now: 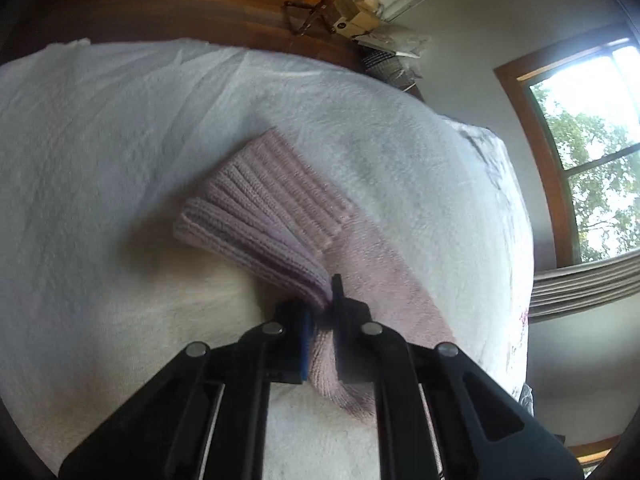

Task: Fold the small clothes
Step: 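Grasp the cuff of the other sleeve with the left gripper, then fold the held sleeve across the body over the first sleeve, release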

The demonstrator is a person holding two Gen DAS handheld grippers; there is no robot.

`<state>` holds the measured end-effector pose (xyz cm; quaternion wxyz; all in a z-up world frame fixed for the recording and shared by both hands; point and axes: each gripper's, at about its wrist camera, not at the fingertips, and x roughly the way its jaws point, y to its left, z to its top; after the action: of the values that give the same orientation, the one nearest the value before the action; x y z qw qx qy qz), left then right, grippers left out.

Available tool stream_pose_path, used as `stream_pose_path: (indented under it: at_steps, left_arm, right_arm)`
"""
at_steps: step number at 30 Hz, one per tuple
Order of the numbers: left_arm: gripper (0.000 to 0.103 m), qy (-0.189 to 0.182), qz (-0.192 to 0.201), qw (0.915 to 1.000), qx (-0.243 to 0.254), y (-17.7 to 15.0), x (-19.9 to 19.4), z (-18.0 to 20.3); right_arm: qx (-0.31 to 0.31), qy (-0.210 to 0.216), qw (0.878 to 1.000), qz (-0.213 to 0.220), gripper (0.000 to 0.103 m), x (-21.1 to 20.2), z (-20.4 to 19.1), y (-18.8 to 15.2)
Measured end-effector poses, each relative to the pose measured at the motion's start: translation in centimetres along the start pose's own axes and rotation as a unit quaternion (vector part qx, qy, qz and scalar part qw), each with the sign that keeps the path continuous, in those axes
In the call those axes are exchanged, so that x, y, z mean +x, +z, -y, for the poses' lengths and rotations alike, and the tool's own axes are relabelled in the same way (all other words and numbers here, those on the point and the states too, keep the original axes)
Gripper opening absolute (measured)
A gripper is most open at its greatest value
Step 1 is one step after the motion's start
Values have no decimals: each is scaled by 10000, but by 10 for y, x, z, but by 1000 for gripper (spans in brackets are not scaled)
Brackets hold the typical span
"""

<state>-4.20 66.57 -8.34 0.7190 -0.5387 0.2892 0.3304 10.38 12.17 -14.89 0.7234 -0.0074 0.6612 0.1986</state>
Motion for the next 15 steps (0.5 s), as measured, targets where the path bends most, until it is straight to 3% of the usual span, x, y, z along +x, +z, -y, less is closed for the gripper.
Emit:
stream_pose_path:
  at_steps: [8, 15]
  left_arm:
    - [5, -530, 173, 9927, 1071, -26, -35, 67]
    - [5, -1135, -218, 9733, 1985, -94, -40, 138]
  right_arm:
    - [118, 3, 9999, 93, 63, -15, 16, -5]
    - [292, -3, 9994, 168, 65, -24, 42, -7]
